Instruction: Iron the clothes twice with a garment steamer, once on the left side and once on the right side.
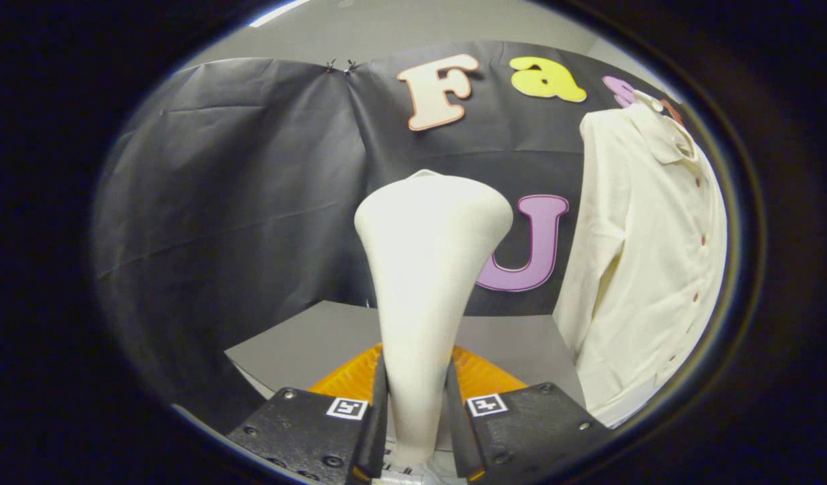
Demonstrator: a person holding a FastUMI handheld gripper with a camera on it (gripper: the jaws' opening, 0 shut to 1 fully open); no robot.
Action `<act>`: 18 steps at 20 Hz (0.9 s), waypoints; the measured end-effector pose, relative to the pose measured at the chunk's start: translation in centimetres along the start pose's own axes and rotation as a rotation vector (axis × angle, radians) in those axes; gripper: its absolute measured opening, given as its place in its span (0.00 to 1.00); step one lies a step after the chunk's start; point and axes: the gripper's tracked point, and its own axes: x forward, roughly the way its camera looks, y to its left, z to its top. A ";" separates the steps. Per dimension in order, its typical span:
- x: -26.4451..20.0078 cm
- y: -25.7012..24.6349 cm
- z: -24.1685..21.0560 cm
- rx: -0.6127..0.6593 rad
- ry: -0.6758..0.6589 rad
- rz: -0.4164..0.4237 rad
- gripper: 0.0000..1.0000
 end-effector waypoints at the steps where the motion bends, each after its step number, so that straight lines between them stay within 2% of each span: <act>1: -0.7 0.3 0.2 -0.012 -0.006 0.007 0.40; 6: -3.3 -0.2 0.0 0.032 -0.037 0.015 0.40; 8: -6.1 0.4 4.1 0.063 -0.206 0.052 0.40; 9: -6.7 0.5 5.5 0.072 -0.234 0.076 0.40; 12: -9.2 -2.2 8.0 0.055 -0.252 0.009 0.39; 16: -10.8 -7.5 10.3 -0.050 -0.245 -0.118 0.39; 18: -11.0 -9.9 11.0 -0.030 -0.246 -0.146 0.39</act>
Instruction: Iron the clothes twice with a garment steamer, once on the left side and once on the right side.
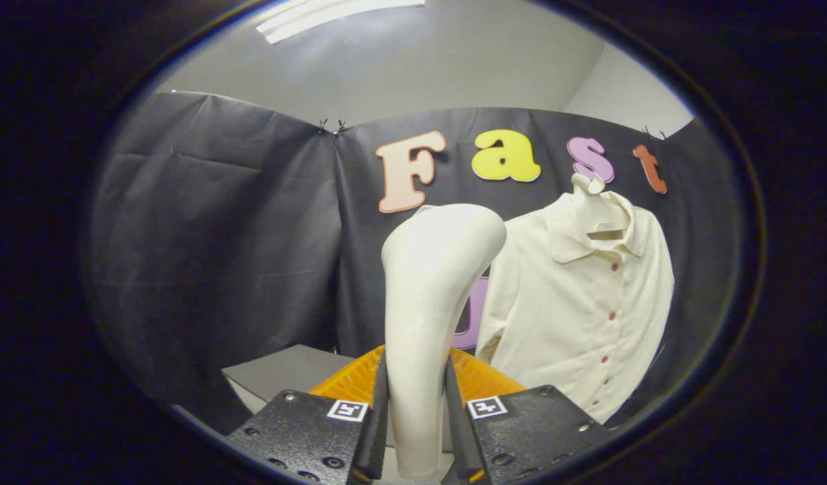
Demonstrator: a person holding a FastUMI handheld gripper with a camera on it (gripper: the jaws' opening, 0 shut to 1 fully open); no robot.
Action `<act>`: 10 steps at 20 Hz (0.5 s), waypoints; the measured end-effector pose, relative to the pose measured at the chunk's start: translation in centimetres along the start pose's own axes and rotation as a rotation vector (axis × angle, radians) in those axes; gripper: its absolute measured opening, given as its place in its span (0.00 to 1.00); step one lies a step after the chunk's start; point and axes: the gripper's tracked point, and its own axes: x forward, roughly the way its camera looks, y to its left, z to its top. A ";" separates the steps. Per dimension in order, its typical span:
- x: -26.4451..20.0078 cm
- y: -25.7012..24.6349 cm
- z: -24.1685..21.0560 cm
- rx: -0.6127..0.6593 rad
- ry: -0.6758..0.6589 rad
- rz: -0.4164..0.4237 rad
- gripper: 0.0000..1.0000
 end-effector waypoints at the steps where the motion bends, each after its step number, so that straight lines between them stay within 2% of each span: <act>1: 0.4 -1.4 0.4 0.010 -0.006 -0.017 0.39; 3: 1.5 -4.5 0.4 0.039 0.009 -0.073 0.40; 5: 2.8 -7.5 0.4 0.012 0.024 -0.122 0.41; 10: 6.9 -12.7 -0.3 0.007 0.066 -0.198 0.40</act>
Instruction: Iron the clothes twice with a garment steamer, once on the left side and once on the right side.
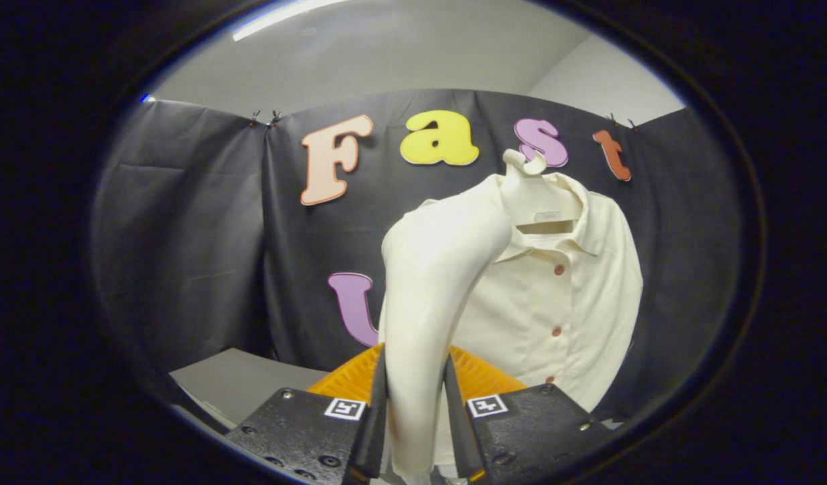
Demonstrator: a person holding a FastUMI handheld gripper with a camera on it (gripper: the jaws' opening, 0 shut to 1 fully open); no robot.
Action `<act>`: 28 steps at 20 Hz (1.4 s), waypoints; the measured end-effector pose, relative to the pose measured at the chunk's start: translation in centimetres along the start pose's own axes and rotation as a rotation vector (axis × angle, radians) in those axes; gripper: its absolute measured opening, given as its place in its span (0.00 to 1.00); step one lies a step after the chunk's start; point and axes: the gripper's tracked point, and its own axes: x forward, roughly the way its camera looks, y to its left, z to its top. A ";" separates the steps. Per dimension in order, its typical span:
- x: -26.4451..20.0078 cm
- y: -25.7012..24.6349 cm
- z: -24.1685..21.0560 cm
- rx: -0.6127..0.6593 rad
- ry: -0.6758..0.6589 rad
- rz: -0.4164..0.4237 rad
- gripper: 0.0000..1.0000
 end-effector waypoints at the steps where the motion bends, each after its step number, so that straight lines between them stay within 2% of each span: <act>1: 1.0 -0.7 -0.3 0.003 0.019 -0.014 0.40; 5: 3.2 -1.9 -1.5 -0.005 0.051 -0.043 0.41; 9: 3.8 -1.9 -3.7 0.032 0.082 -0.026 0.41; 16: 3.3 -1.7 -7.9 0.056 0.147 0.000 0.41; 28: 1.7 -1.6 -18.2 0.048 0.321 0.061 0.41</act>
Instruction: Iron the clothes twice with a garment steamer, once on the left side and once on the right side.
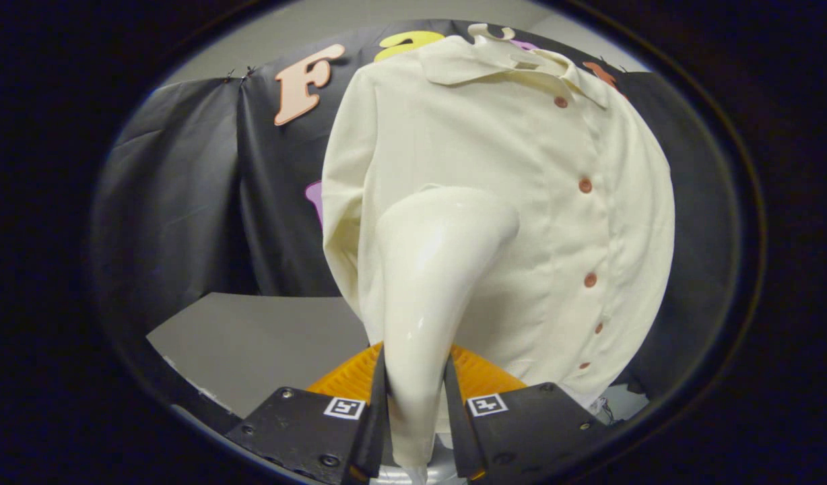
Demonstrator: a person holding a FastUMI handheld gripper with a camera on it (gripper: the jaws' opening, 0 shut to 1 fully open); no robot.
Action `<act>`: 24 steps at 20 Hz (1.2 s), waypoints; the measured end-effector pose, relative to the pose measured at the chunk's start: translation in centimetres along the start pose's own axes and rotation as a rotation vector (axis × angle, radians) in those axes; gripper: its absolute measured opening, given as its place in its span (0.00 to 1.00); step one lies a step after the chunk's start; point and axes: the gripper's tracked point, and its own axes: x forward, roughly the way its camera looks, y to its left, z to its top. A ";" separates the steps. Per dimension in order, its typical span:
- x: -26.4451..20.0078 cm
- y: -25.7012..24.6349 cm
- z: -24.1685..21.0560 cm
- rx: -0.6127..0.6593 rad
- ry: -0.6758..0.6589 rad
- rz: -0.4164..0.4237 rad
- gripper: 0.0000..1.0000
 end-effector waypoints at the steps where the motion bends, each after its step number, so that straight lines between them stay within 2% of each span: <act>1: 0.2 -0.1 -0.9 -0.007 0.015 0.006 0.41; 17: 1.7 -1.5 -19.0 0.021 0.216 0.107 0.41; 24: 2.0 -1.1 -21.8 0.049 0.239 0.118 0.42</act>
